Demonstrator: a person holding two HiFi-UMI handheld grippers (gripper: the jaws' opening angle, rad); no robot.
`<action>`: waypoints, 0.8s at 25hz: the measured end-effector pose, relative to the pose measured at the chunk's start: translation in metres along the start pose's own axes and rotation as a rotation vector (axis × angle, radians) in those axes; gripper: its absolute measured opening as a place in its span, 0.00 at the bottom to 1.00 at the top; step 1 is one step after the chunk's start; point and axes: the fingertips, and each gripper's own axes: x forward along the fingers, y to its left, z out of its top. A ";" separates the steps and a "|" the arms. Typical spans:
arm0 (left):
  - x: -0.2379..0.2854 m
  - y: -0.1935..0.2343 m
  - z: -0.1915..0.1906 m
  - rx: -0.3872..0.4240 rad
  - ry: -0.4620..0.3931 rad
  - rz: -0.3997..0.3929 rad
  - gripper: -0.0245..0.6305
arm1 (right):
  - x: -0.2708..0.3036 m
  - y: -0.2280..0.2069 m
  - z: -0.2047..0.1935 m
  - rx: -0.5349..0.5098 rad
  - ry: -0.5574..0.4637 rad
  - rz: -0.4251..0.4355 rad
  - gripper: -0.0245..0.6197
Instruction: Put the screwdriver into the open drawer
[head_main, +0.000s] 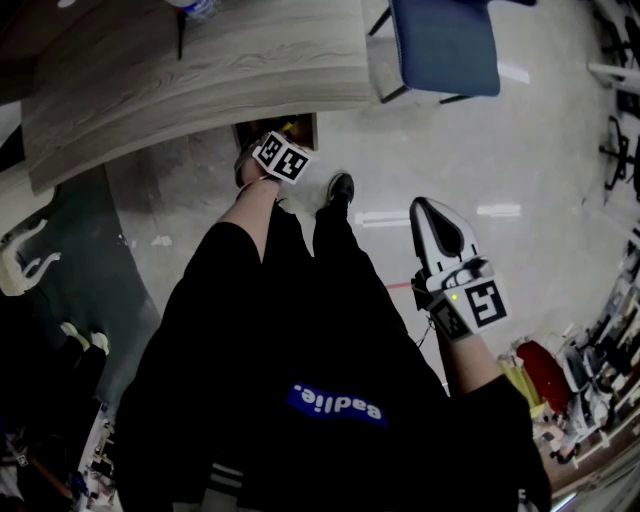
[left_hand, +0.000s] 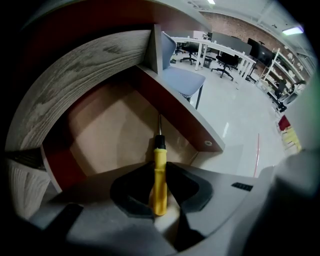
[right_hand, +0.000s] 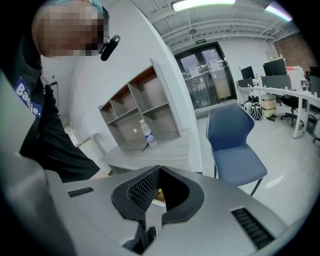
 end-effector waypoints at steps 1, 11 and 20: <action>0.001 0.000 -0.001 0.001 0.002 0.000 0.15 | 0.000 0.000 0.000 0.003 0.000 -0.002 0.08; 0.005 0.003 0.000 -0.005 0.002 0.003 0.16 | 0.001 0.001 0.003 -0.008 0.009 -0.012 0.08; -0.006 -0.004 0.009 -0.014 -0.059 -0.039 0.23 | 0.003 0.006 0.010 -0.039 0.003 -0.019 0.08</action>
